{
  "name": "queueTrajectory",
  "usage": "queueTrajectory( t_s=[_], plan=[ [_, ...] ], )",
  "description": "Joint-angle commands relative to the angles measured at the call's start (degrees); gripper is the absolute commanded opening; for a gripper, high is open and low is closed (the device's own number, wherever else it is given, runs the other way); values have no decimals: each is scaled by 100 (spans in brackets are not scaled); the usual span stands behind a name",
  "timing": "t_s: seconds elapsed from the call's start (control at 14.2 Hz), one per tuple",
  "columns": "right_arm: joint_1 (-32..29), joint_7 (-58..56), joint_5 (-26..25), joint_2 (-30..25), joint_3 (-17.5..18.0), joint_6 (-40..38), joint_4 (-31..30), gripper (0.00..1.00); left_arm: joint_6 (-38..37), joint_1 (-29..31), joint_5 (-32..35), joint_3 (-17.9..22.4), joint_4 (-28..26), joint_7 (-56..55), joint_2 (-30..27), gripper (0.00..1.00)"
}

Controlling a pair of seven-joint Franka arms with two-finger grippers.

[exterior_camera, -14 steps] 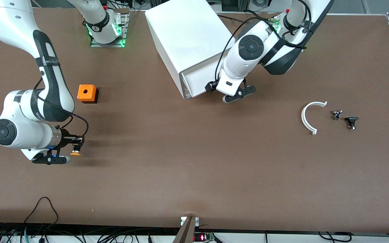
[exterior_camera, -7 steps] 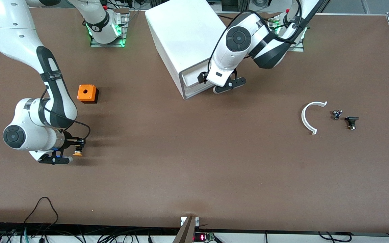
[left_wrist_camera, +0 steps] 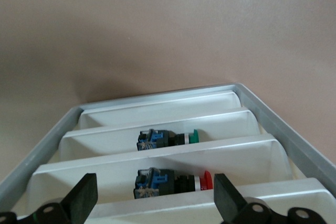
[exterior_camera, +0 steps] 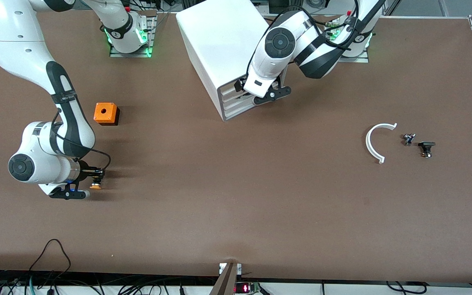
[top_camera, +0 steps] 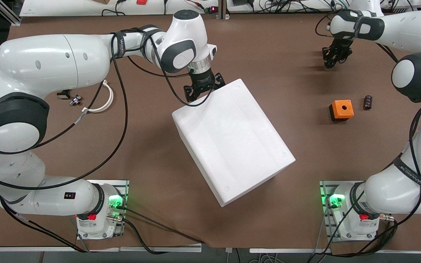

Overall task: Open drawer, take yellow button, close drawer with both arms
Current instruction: 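Push the drawer shut with the left gripper while the right gripper lowers, then release the yellow button on the table while both grippers withdraw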

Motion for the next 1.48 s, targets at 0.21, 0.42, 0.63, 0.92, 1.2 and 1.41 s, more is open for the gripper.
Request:
queueTrajectory(
  t_s=[0.21, 0.42, 0.63, 0.92, 1.2, 1.41],
  plan=[
    [-99, -92, -65, -13, 87, 38, -75, 65, -76, 63, -186, -68, 17, 58, 83, 99],
    [-90, -101, -65, -40, 87, 29, -48, 95, -451, 292, -63, -33, 393, 76, 21, 99],
    [-47, -83, -83, -197, 87, 20, -22, 99, -1278, 686, 454, -15, 956, 732, 30, 99],
    [-20, 13, -82, -636, 95, -277, -48, 99, -1912, 1389, 718, -15, 1501, 1901, 21, 99],
    [-11, -57, -100, -1216, 130, -752, -31, 99, -2536, 1865, 1245, -15, 2081, 3106, 21, 99],
    [-11, -83, -100, -1664, 139, -902, -57, 99, -2853, 2172, 1413, -15, 2416, 3905, 21, 99]
  ],
)
